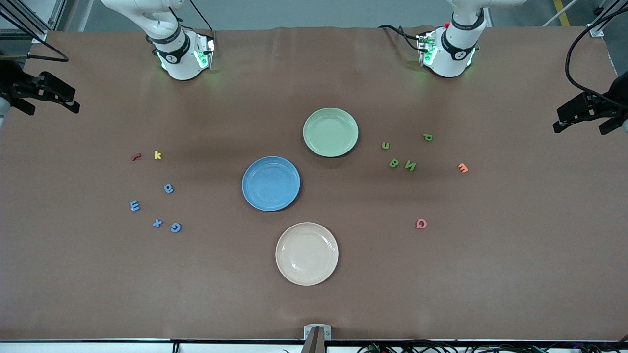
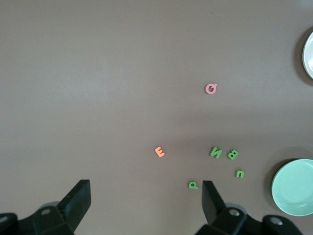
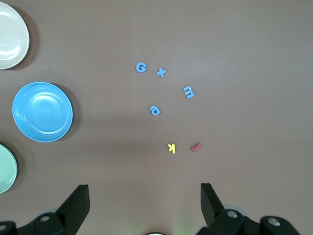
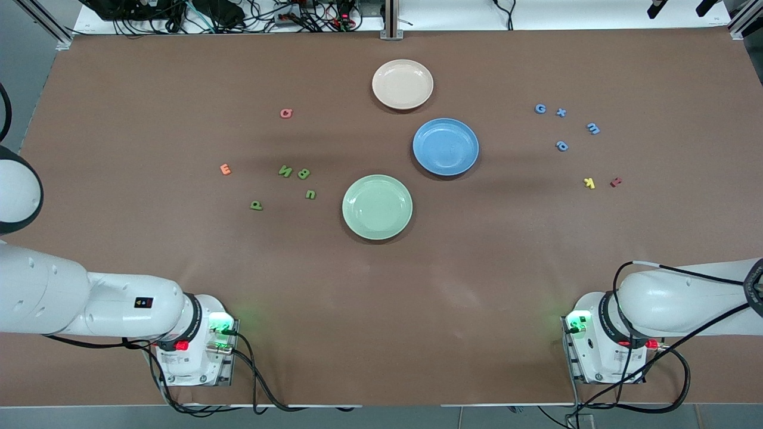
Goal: Sort letters by color into matching plates
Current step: 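Reach the left gripper to green letters while the right gripper reaches blue letters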
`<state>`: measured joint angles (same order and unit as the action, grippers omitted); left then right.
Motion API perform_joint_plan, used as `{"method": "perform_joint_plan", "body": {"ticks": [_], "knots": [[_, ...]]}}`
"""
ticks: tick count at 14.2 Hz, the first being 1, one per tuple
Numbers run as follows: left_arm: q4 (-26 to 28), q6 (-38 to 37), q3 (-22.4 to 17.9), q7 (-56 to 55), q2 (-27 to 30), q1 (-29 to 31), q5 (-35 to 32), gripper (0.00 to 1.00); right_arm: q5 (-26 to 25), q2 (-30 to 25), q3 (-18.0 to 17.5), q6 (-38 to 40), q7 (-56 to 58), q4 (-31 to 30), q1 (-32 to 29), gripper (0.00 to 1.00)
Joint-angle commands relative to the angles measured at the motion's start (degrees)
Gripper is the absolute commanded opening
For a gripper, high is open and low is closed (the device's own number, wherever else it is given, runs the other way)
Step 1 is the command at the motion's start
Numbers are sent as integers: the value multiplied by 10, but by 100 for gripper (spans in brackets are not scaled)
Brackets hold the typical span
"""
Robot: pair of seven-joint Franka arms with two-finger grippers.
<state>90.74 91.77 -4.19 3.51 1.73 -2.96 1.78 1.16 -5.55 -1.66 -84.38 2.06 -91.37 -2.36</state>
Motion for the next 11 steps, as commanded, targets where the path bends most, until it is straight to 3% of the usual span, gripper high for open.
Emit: {"method": "perform_joint_plan", "body": {"ticks": [1,11], "knots": [[-5,-8,0,11,1,-2,-5,100,2,-23,-4,-7,9,-24,-7,100],[22,-37,23,-7,-16,-4,5,100,2,-22,-4,-9,9,-22,-7,100]]}}
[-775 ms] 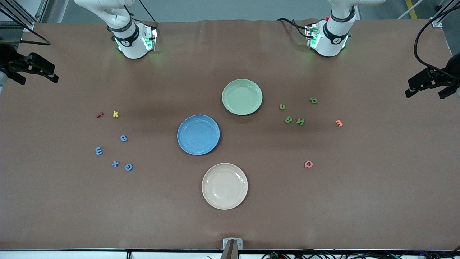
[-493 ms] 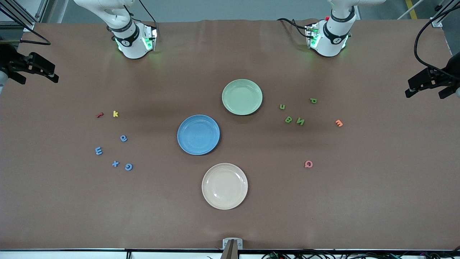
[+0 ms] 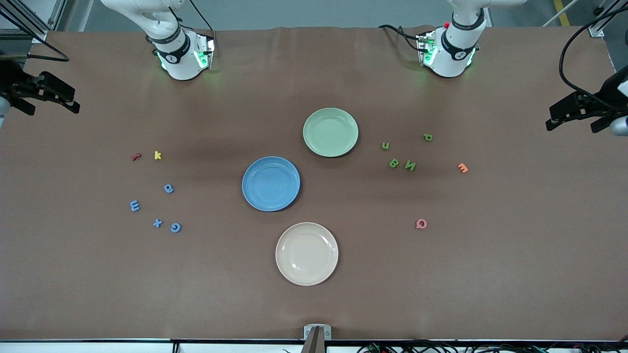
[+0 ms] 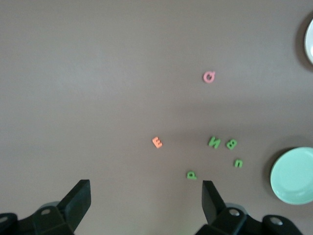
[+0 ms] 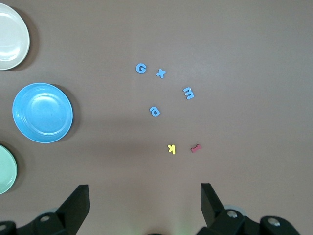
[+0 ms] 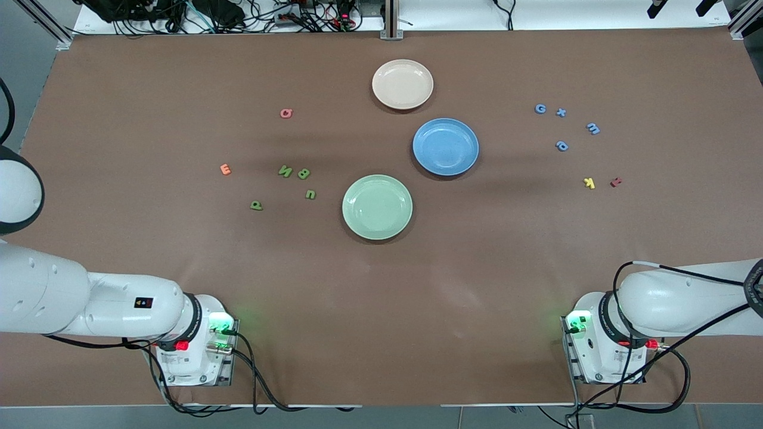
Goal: Sort letters by color into matching plates
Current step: 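Reach the left gripper to green letters while the right gripper reaches blue letters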
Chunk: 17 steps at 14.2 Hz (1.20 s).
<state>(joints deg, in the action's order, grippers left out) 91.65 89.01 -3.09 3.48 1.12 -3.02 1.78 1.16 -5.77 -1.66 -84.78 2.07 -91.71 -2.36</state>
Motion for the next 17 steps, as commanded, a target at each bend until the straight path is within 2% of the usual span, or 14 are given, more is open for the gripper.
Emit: {"method": "perform_joint_plan", "body": {"ticks": [1,4,11,14,17], "knots": [[30,-6,23,-18,-13,-2,6,100,2,-20,-5,-3,9,-19,-7,100],[72,8,48,-71,-29,-3,37,100,1,-19,-5,3,9,-17,-7,100],[259,187,140,-193,-18,0,38,100,2,-7,0,22,5,6,-19,100],[334,274,170,-238,-16,1,31,100,-5,43,2,15,6,7,-27,100],[447,412,186,-240,12,2,31,100,-5,107,3,-34,8,7,-33,100]]}}
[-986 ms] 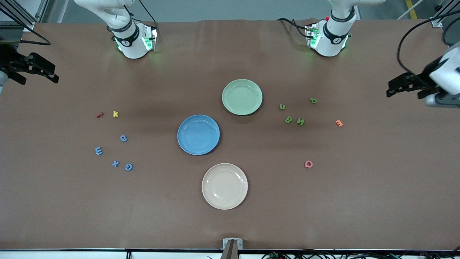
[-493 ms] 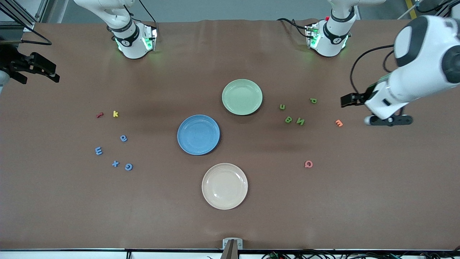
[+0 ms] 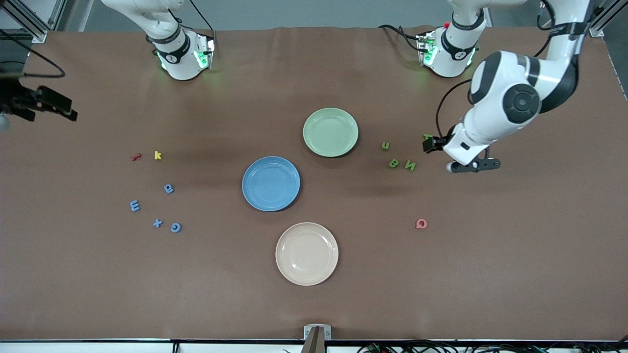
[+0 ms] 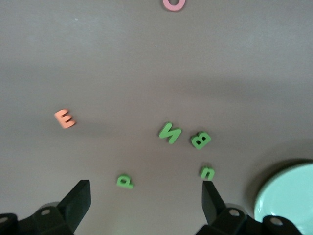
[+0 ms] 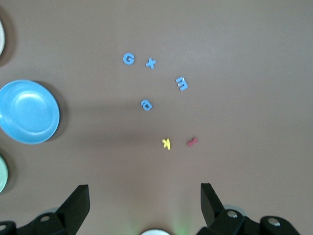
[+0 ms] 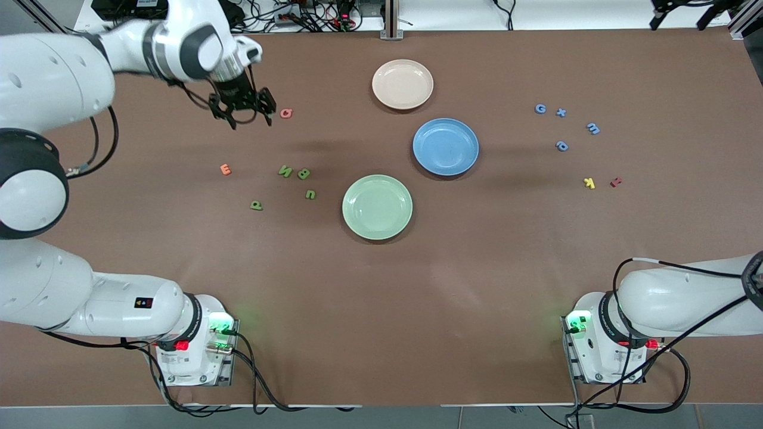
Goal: Sort letters by color into matching plates
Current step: 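Reach the left gripper to green letters while the right gripper reaches blue letters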
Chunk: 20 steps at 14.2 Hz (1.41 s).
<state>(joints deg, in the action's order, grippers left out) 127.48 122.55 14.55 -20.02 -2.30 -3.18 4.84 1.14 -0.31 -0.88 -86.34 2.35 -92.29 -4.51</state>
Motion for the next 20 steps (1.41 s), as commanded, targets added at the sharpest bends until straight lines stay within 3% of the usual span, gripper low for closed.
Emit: {"method": "perform_joint_plan", "body": {"ticks": [1,3,5,7,8,10,13,20], "knots": [[118,109,17,-5,48,5,0,100,-3,76,-5,-23,6,14,-19,100],[170,174,20,-5,49,5,0,100,-19,107,-4,-28,5,12,-26,100],[208,238,23,-5,41,4,0,100,-21,129,-5,-84,2,-6,-37,100],[228,268,23,-4,30,5,0,100,-21,130,-5,-158,3,-66,-47,99],[236,279,23,-4,25,5,-1,99,-20,130,-5,-194,3,-95,-49,91],[248,304,22,-4,12,6,-1,99,-21,133,-5,-278,3,-154,-53,87],[261,323,22,-3,-7,6,-2,98,-21,150,-4,-449,6,-255,-57,80],[281,356,22,-3,-45,20,-60,96,-23,225,-4,-589,17,-291,-65,76]]}}
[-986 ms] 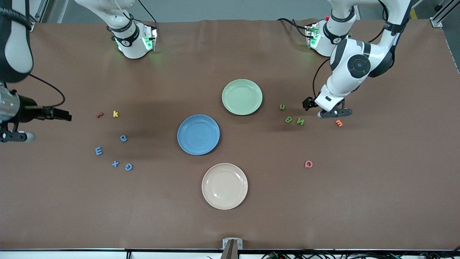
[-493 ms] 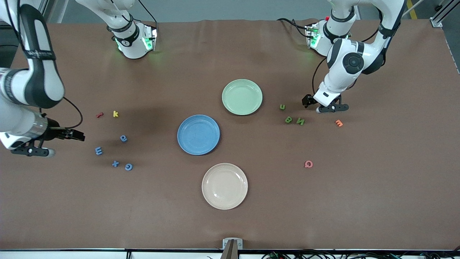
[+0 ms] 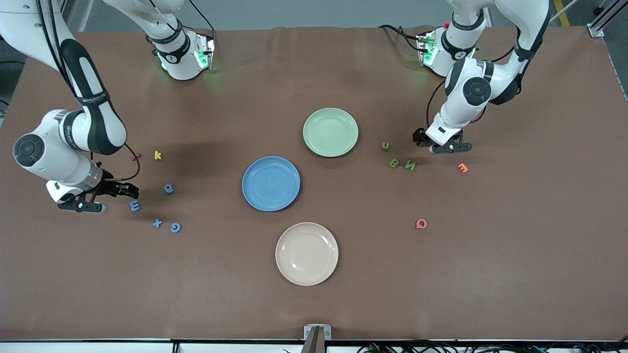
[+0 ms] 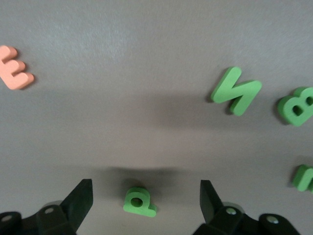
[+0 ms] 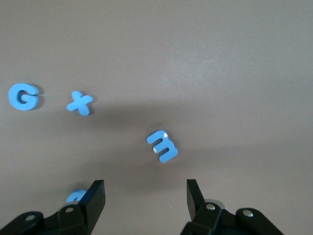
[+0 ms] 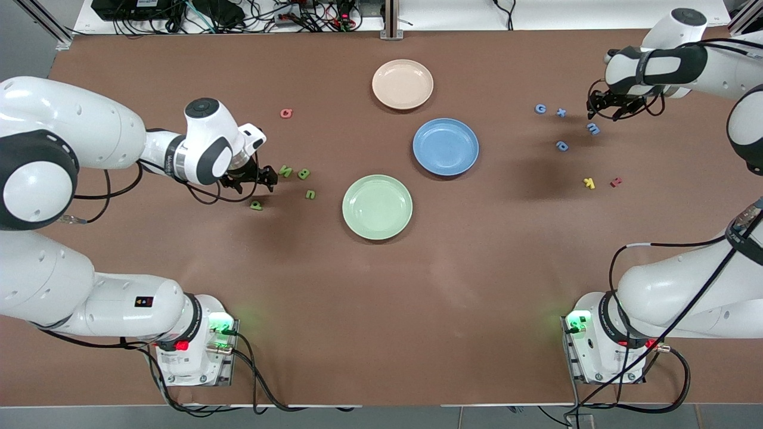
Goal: Sort letters by color into matching plates
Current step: 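Pinch green p with the left gripper while the right gripper pinches blue m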
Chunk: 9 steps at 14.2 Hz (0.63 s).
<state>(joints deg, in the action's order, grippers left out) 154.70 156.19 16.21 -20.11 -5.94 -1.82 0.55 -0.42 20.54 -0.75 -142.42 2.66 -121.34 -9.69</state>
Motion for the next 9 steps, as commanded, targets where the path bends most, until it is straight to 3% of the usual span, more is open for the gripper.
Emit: {"method": "perform_joint_plan", "body": {"ticks": [1,9], "knots": [[10,21,6,-2,-12,7,-20,96,-7,27,-6,-44,25,2,-17,76],[17,23,6,-3,-31,5,-22,85,-10,78,-6,-84,40,17,-20,76]]}}
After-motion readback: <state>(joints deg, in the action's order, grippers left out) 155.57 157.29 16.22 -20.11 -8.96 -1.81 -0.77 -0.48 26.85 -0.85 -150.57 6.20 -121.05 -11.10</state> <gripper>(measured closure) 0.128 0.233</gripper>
